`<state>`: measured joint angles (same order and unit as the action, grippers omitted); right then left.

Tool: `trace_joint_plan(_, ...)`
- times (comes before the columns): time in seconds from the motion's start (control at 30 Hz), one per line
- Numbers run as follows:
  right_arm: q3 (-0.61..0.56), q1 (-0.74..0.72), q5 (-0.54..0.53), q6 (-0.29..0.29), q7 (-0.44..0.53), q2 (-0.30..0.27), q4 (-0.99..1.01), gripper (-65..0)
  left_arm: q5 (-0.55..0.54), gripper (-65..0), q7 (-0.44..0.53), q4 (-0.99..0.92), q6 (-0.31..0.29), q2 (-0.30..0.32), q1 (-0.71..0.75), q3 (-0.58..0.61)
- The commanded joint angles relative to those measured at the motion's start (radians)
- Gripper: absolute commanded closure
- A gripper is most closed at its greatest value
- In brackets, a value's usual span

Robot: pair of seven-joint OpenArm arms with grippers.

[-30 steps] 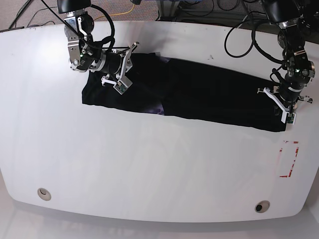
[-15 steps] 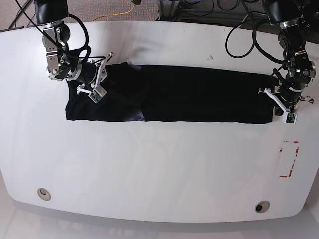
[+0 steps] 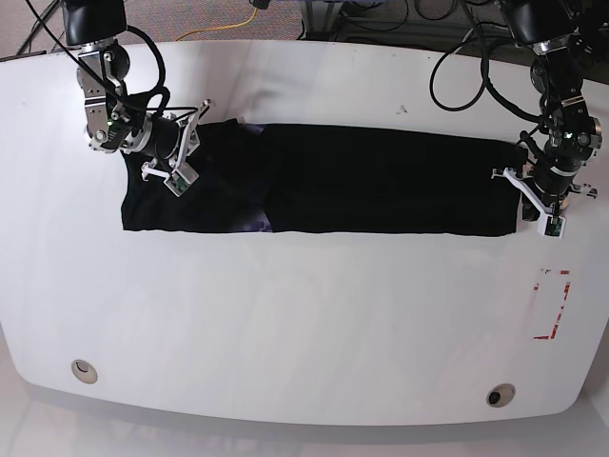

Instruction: Layout the t-shirt on the table in an organized manner, then fold the t-shirt properly

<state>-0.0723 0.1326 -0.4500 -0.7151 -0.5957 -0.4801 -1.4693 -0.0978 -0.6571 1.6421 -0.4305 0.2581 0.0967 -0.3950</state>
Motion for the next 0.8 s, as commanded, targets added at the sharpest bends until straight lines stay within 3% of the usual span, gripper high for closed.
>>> trace_joint_plan(0.0,0.009,0.019,0.084,0.017,-0.085,-0.021,0.009,-0.3,-0.009,0.0,0.021,0.02,0.002,0.013,-0.013,-0.003)
trace_joint_plan(0.2,0.085,0.043,0.084,0.017,-0.085,-0.016,0.008,-0.3,-0.02,-0.4,-0.008,0.02,-0.009,0.013,-0.018,-0.003)
trace_joint_plan(0.47,0.145,0.045,0.087,0.017,-0.085,-0.029,0.014,-0.3,-0.086,-14.4,-0.072,0.02,-0.149,0.013,-0.041,-0.009)
trace_joint_plan(0.67,0.144,0.042,0.086,0.017,-0.086,-0.035,0.008,-0.5,-0.087,-18.3,-0.072,0.02,-0.15,0.013,-0.045,-0.009)
trace_joint_plan(0.77,0.141,0.04,0.084,0.017,-0.089,-0.032,0.006,-0.6,-0.087,-23.6,-0.091,0.02,-0.15,0.013,-0.047,-0.009)
